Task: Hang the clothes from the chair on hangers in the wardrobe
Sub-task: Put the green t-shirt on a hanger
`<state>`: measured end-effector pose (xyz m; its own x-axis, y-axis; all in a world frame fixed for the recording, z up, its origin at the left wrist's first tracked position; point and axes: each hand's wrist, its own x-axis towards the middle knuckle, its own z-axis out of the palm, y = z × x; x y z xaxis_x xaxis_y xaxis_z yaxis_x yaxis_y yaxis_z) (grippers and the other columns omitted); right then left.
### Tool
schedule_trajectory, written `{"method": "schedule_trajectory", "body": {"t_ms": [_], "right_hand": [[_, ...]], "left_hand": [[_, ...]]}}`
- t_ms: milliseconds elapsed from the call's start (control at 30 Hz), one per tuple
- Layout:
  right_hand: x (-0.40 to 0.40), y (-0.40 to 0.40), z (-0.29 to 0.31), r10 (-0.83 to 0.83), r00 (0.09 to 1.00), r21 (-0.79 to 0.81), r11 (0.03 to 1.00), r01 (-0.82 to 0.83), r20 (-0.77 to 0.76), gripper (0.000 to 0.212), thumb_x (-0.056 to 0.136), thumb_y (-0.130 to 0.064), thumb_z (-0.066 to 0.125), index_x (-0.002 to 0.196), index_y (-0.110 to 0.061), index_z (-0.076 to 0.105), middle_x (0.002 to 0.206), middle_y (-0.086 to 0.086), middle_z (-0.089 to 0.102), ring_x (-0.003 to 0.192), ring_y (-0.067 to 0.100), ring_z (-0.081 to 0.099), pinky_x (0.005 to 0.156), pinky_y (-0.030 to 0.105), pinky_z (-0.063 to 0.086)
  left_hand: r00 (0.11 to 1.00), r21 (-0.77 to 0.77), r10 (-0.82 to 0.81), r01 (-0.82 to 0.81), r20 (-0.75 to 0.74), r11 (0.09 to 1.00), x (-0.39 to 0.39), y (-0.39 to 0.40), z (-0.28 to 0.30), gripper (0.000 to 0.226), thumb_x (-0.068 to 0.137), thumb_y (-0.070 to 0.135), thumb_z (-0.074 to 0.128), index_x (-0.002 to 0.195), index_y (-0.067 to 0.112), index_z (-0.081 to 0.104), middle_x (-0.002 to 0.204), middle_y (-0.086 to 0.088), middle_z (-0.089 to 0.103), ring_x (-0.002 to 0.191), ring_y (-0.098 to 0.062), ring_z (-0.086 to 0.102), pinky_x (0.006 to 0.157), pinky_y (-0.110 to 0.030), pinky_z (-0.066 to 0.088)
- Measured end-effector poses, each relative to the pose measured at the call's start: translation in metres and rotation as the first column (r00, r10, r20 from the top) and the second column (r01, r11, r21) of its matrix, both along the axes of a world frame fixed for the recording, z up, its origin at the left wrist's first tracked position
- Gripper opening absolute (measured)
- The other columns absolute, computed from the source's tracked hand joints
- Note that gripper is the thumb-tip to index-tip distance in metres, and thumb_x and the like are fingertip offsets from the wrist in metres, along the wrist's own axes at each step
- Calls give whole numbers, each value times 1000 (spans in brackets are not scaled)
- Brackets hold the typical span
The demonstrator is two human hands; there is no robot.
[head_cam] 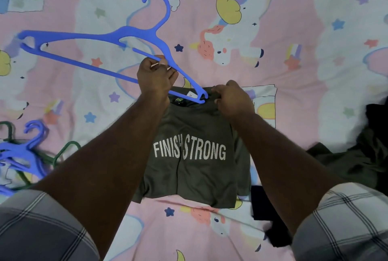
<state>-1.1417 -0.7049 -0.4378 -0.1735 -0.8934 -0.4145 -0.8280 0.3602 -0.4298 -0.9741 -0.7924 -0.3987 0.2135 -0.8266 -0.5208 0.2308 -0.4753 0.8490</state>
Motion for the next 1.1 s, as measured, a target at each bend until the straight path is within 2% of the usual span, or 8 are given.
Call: {"method": "schedule_trajectory", "body": {"t_ms": [133, 267, 333, 467, 700, 833, 933, 1100], "right_hand": [[-3, -4, 0, -5, 996, 5, 1000, 6, -88, 23, 95, -13, 54, 112, -18, 68, 110, 9, 49, 96, 29, 60, 76, 31, 22], [-3, -2, 6, -51, 998, -136, 990, 45, -38, 24, 97, -17, 51, 108, -20, 72, 106, 8, 53, 93, 25, 58, 65, 31, 10], [-3, -5, 10, -71, 997, -204, 976, 78, 38, 24, 96, -16, 52, 107, -20, 73, 103, 6, 56, 90, 21, 56, 64, 30, 13], [2, -12, 15, -26, 985, -333, 939, 82, 170, 17, 89, -13, 59, 97, -17, 74, 90, 6, 62, 85, 23, 58, 75, 35, 41], [9, -11, 15, -160, 933, -258, 933, 249, 323, 27, 86, -11, 66, 112, -18, 68, 93, -7, 66, 90, 16, 62, 84, 30, 48], [4, -7, 10, -214, 940, -247, 927, 281, 266, 29, 87, -8, 63, 114, -15, 69, 100, -1, 71, 89, 10, 60, 82, 23, 45], [7, -9, 9, -210, 957, -314, 911, 266, 202, 24, 89, -11, 65, 111, -12, 72, 100, 2, 74, 92, 19, 65, 80, 25, 46], [40, -24, 15, -127, 965, -285, 939, 191, 227, 22, 91, -18, 64, 111, -14, 74, 103, 3, 76, 94, 21, 68, 85, 28, 50]], "left_hand": [[1000, 18, 1, -1, -10, 1000, -4, -1, -4, 5, 101, 6, 56, 100, 9, 60, 102, -14, 72, 87, -24, 76, 78, -33, 62], [1000, 41, -10, 11, -28, 999, -7, -1, -7, 5, 101, 5, 56, 101, 9, 60, 102, -15, 72, 87, -24, 76, 78, -33, 62], [998, 59, -26, 30, -62, 998, -12, 3, -8, 6, 101, 5, 56, 100, 9, 59, 102, -16, 72, 87, -25, 76, 78, -33, 62], [992, 143, -52, 69, -119, 987, -26, 18, -9, 5, 102, 5, 54, 103, 8, 58, 103, -17, 72, 90, -26, 75, 78, -32, 62], [972, 377, -138, 201, -187, 904, -37, 51, -17, 8, 100, -2, 54, 98, 3, 60, 89, -13, 71, 77, -19, 71, 70, -27, 62], [918, 353, -396, 358, 38, 864, -23, 56, -24, 14, 95, 6, 63, 84, 2, 71, 90, -20, 75, 91, -34, 74, 86, -44, 61], [895, 284, -374, 303, 243, 910, 5, 48, -23, 20, 93, 14, 62, 76, 13, 72, 72, -8, 72, 73, -23, 72, 84, -46, 61], [743, 283, -319, 180, 588, 942, 74, 30, -36, 25, 79, 41, 58, 85, 22, 72, 83, 0, 75, 85, -27, 72, 88, -44, 58]]}}
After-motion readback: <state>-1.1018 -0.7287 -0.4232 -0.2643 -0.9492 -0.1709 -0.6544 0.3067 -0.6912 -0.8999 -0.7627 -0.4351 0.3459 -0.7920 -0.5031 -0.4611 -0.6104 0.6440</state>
